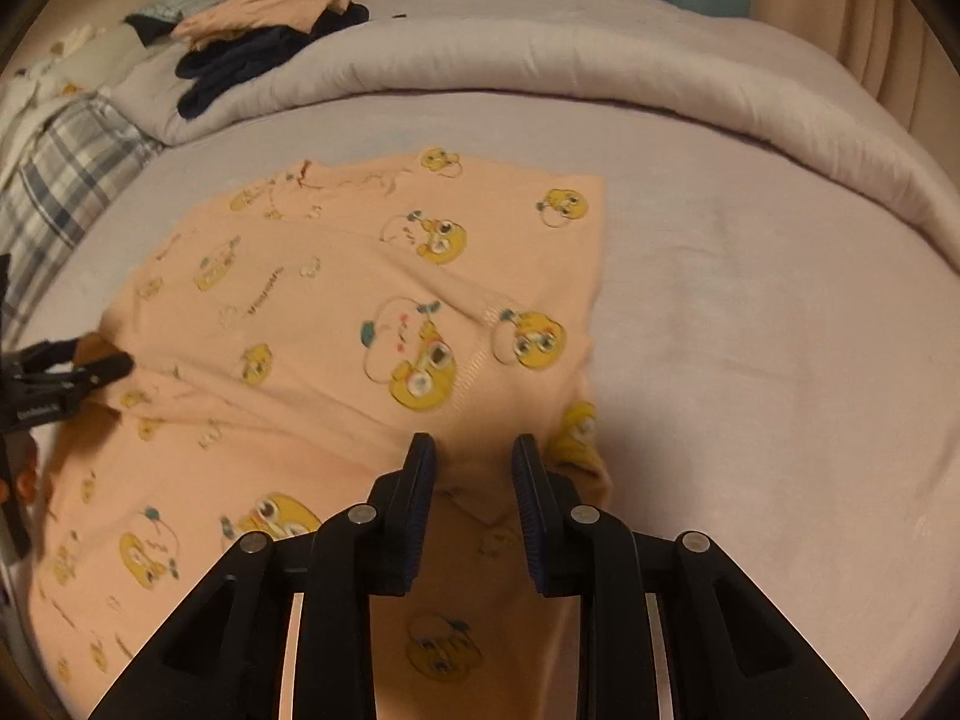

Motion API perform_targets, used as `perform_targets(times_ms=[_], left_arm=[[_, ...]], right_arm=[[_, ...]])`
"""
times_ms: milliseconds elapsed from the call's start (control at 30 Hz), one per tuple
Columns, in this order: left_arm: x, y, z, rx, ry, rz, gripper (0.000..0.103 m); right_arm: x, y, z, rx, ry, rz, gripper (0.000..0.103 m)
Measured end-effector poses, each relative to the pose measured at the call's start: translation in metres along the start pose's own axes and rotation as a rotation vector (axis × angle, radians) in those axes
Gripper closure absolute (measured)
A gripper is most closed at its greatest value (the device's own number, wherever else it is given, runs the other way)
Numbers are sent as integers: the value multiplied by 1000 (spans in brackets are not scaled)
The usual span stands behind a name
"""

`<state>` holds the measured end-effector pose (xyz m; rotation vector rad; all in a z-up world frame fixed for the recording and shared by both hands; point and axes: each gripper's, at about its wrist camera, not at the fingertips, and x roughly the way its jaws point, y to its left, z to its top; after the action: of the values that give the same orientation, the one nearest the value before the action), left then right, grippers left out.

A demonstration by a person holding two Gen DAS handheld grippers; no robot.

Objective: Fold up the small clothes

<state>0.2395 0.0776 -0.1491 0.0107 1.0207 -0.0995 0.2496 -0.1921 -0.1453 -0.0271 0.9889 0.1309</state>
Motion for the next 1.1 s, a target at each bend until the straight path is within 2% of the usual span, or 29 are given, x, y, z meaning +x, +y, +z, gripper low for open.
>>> perform_targets(times_ms=[100,233,333,433,600,800,967,1100], left_arm=[[-18,11,-10,-35,-13,-23,23],[-40,18,-34,-82,-21,-55,23],[-56,17,-57,-95,-23,-58,22],[-70,17,-79,-113,-22,-62,21],[-84,13,-108,-123,-10,-65,20],[-91,8,-132,-132,8,-88,20],[-91,5,-143,-138,18,-106,20],[-92,1,-151,-143,28,-153,20]], right_arm=[[-16,-1,-5,15,-6,5,78],[-39,-6,-26,81,-34,76,73],[-57,-9,-53,127,-40,118,68],[-67,-10,-78,156,-25,118,67],[-80,-12,-104,197,-13,146,59],[-83,-16,-123,271,5,217,58],[-83,-9,-130,265,25,250,58],[-79,-6,-137,263,50,276,58]])
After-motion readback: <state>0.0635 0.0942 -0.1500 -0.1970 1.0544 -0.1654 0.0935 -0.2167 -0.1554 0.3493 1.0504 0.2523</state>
